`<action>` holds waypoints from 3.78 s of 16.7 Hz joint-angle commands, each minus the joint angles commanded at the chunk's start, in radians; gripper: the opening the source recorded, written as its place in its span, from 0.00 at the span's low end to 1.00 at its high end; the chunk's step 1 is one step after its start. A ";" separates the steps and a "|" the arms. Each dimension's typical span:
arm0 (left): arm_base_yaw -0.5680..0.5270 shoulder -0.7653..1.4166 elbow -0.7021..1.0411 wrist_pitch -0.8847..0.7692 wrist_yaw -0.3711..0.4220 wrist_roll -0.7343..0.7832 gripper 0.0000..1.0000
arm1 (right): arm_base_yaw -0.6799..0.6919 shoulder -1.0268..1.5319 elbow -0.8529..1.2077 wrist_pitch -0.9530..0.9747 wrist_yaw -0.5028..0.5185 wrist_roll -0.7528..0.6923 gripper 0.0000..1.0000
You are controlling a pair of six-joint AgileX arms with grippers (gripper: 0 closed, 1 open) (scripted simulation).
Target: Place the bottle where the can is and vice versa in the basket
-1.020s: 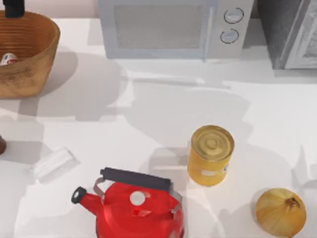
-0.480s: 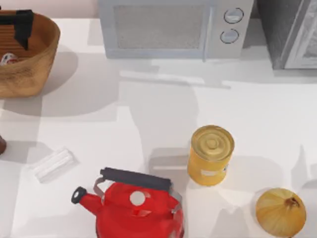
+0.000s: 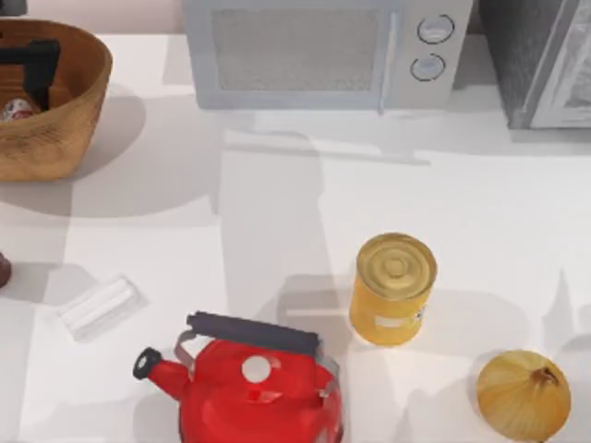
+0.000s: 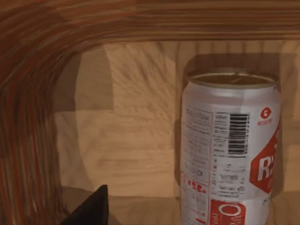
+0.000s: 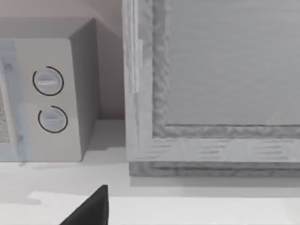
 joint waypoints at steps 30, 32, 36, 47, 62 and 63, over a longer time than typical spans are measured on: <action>-0.007 -0.007 -0.251 0.245 -0.001 -0.007 0.02 | 0.000 0.000 0.000 0.000 0.000 0.000 1.00; -0.007 -0.007 -0.251 0.245 -0.001 -0.007 0.00 | 0.000 0.000 0.000 0.000 0.000 0.000 1.00; -0.007 -0.007 -0.251 0.245 -0.001 -0.007 0.00 | 0.000 0.000 0.000 0.000 0.000 0.000 1.00; -0.014 -0.259 -0.462 0.344 -0.011 -0.028 0.00 | 0.000 0.000 0.000 0.000 0.000 0.000 1.00; -0.061 -1.275 -1.387 0.820 -0.032 -0.074 0.00 | 0.000 0.000 0.000 0.000 0.000 0.000 1.00; -0.065 -1.332 -1.442 0.848 -0.032 -0.077 0.00 | 0.000 0.000 0.000 0.000 0.000 0.000 1.00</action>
